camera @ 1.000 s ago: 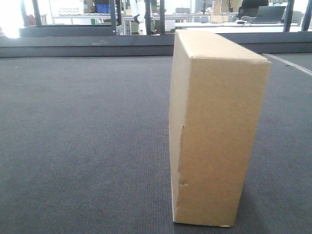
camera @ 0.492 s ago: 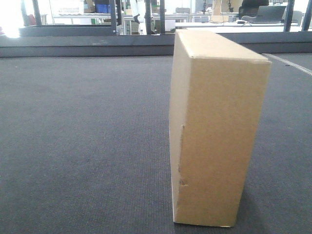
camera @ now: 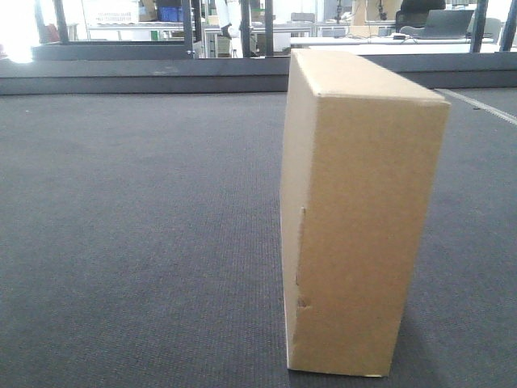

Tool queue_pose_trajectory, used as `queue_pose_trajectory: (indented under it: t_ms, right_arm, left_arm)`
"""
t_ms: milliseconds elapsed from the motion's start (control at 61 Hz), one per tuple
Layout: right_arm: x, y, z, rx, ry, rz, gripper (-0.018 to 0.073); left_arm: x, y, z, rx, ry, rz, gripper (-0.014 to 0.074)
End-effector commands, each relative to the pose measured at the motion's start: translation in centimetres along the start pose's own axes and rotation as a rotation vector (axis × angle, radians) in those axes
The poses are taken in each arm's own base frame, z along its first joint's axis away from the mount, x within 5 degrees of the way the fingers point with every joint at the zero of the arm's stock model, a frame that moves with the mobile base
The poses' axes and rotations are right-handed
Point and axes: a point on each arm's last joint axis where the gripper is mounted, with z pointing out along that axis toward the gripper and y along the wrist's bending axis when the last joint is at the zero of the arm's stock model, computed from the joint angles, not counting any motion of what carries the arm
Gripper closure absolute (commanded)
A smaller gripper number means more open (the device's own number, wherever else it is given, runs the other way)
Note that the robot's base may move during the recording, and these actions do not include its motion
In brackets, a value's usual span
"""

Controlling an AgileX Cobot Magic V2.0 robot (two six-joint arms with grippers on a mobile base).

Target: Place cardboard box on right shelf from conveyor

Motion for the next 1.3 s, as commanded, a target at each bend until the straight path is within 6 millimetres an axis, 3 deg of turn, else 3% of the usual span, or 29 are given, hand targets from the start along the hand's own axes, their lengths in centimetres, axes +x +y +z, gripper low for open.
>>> queue_pose_trajectory:
  t_ms: [0,295,377,475,623,820,984,1279]
  right_arm:
    - [-2.8,0.1,1.0,0.005,-0.032,0.003,0.0510]
    - [-4.3,0.9,5.8,-0.053,0.140,-0.010,0.0508]
    - [-5.1,1.7,6.8,-0.099,0.167,0.039,0.0461]
    - [-5.9,2.7,8.1,-0.136,0.213,0.103,0.0293]
    - [-7.2,4.4,10.0,-0.154,0.312,0.218,-0.0092]
    - [-9.5,6.8,12.3,-0.117,0.435,0.296,-0.0076]
    - [-11.5,10.5,14.0,-0.145,0.544,0.298,-0.0076]
    - [-12.4,16.5,17.2,-0.155,0.724,0.211,-0.0076]
  left_arm:
    - [-0.6,0.0,0.0,-0.003,-0.083,-0.006,0.0713]
    - [-0.6,0.0,0.0,-0.003,-0.083,-0.006,0.0713]
    - [-0.6,0.0,0.0,-0.003,-0.083,-0.006,0.0713]
    - [-0.6,0.0,0.0,-0.003,-0.083,-0.006,0.0713]
    - [-0.6,0.0,0.0,-0.003,-0.083,-0.006,0.0713]
    - [-0.6,0.0,0.0,-0.003,-0.083,-0.006,0.0713]
    - [-0.6,0.0,0.0,-0.003,-0.083,-0.006,0.0713]
    - [-0.6,0.0,0.0,-0.003,-0.083,-0.006,0.0712]
